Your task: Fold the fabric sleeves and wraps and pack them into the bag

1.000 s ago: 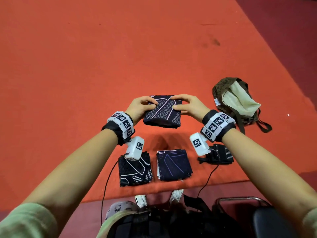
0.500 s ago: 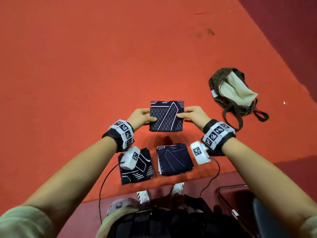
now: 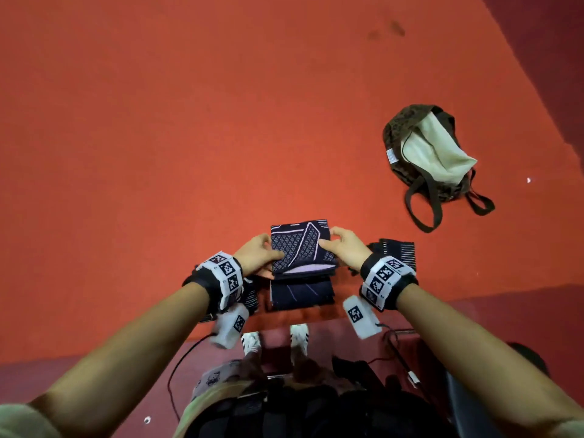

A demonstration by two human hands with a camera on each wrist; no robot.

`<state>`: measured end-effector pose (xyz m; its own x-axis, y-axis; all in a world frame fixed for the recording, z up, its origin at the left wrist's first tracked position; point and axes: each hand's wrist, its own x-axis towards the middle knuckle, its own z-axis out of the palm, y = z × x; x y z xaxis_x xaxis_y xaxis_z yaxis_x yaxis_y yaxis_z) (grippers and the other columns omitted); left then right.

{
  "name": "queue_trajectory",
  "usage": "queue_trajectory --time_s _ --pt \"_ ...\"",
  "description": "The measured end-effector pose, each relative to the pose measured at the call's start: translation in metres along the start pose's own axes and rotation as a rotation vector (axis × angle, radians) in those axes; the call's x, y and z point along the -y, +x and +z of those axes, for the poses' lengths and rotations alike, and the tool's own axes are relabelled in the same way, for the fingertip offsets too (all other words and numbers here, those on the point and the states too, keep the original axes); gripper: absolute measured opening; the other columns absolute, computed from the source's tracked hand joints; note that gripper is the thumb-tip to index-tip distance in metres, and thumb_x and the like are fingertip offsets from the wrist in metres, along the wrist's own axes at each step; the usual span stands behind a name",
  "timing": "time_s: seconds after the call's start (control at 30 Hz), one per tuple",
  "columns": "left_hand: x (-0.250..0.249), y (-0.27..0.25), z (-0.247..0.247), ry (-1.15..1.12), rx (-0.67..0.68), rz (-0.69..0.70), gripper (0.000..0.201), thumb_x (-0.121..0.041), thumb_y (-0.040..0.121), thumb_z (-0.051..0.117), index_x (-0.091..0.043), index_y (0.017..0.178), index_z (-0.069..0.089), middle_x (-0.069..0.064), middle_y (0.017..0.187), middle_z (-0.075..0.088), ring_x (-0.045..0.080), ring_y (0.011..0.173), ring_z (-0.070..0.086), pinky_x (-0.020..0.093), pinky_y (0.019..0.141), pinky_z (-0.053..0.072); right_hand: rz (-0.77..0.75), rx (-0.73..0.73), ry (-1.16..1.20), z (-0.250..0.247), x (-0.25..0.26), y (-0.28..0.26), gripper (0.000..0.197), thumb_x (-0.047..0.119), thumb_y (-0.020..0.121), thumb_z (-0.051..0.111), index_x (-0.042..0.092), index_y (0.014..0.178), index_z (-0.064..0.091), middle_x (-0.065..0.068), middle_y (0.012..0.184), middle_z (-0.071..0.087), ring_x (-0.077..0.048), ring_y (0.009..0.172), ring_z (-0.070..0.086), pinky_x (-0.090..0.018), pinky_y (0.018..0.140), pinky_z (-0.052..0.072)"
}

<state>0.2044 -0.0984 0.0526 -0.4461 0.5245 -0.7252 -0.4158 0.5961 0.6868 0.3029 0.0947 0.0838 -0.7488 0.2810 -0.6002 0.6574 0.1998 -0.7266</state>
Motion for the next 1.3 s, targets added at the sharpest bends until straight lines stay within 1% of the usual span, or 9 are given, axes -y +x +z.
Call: queue_trajectory --time_s 0.1,0.27,0.4,0.47,0.53,0.63,0.83,1.07,1.3 --pt "0.026 -0.003 0.017 0.1 -0.069 -0.04 0.036 -0.006 0.085 0.066 -0.005 0.107 0.039 0.011 0.081 0.051 0.015 0.055 0.052 0.023 0.038 0.05 0.089 0.08 -0.065 0.013 -0.027 -0.001 0.012 0.017 0.092 0.058 0.015 0.085 0.049 -0.019 0.09 0.063 -0.011 0.056 0.06 -0.017 0.041 0.043" --pt "0.057 -0.011 0.031 0.316 -0.187 0.105 0.084 -0.008 0.082 0.069 -0.032 0.146 0.019 0.006 0.082 0.058 0.016 0.069 0.056 0.024 0.062 0.047 0.105 0.071 -0.202 0.027 -0.056 0.003 0.027 0.023 0.088 0.063 0.02 0.07 0.042 -0.003 0.069 0.059 -0.02 0.066 0.061 -0.039 0.063 0.055" --pt "0.062 -0.01 0.043 0.527 -0.193 0.144 0.07 -0.019 0.087 0.063 -0.037 0.145 0.027 0.012 0.125 0.06 0.027 0.109 0.059 0.029 0.096 0.045 0.094 0.021 -0.36 0.029 -0.063 0.006 0.029 0.025 0.086 0.065 0.02 0.07 0.041 0.006 0.063 0.049 -0.017 0.064 0.054 -0.037 0.064 0.052" --pt "0.062 -0.01 0.049 0.633 -0.183 0.118 0.074 -0.034 0.086 0.064 -0.038 0.146 0.022 0.012 0.126 0.057 0.03 0.112 0.057 0.035 0.097 0.045 0.048 -0.03 -0.414 0.027 -0.063 0.002 0.017 0.022 0.086 0.064 0.016 0.086 0.049 0.005 0.069 0.051 -0.018 0.068 0.055 -0.027 0.061 0.041" --pt "0.064 -0.011 0.054 0.764 -0.221 0.104 0.08 -0.045 0.083 0.064 -0.037 0.148 0.017 0.011 0.125 0.048 0.031 0.112 0.053 0.039 0.097 0.044 -0.044 -0.047 -0.434 0.024 -0.067 -0.003 0.037 0.022 0.087 0.062 0.017 0.12 0.047 0.0 0.086 0.055 -0.021 0.082 0.058 -0.025 0.07 0.042" --pt "0.069 -0.012 0.063 0.832 -0.37 0.152 0.075 -0.047 0.085 0.061 -0.031 0.148 0.023 0.011 0.128 0.031 0.029 0.116 0.042 0.042 0.102 0.039 -0.172 0.073 -0.601 0.024 -0.076 -0.01 0.063 0.042 0.09 0.053 0.038 0.145 0.023 -0.008 0.133 0.04 -0.028 0.119 0.045 -0.039 0.099 0.042" --pt "0.08 -0.002 0.077 0.587 -0.365 0.106 0.071 -0.038 0.087 0.062 -0.03 0.147 0.024 0.019 0.154 0.009 0.039 0.139 0.026 0.045 0.112 0.03 -0.135 0.203 -0.788 0.033 -0.091 -0.005 0.076 0.049 0.092 0.048 0.046 0.146 -0.005 -0.005 0.159 0.005 -0.031 0.14 0.022 -0.046 0.109 0.032" --pt "0.081 0.006 0.075 0.53 -0.227 0.033 0.074 -0.04 0.09 0.057 -0.037 0.147 0.01 0.02 0.144 0.03 0.04 0.12 0.049 0.049 0.097 0.045 -0.051 0.206 -0.742 0.042 -0.096 -0.001 0.08 0.046 0.092 0.049 0.051 0.142 -0.013 -0.001 0.154 0.023 -0.031 0.131 0.037 -0.045 0.104 0.038" --pt "0.061 -0.003 0.067 0.553 -0.268 0.054 0.066 -0.033 0.09 0.06 -0.031 0.145 0.023 0.02 0.153 0.012 0.039 0.131 0.039 0.042 0.106 0.035 0.013 0.115 -0.755 0.047 -0.068 -0.005 0.079 0.035 0.09 0.057 0.038 0.149 0.005 -0.011 0.158 0.002 -0.035 0.142 0.016 -0.048 0.114 0.024"
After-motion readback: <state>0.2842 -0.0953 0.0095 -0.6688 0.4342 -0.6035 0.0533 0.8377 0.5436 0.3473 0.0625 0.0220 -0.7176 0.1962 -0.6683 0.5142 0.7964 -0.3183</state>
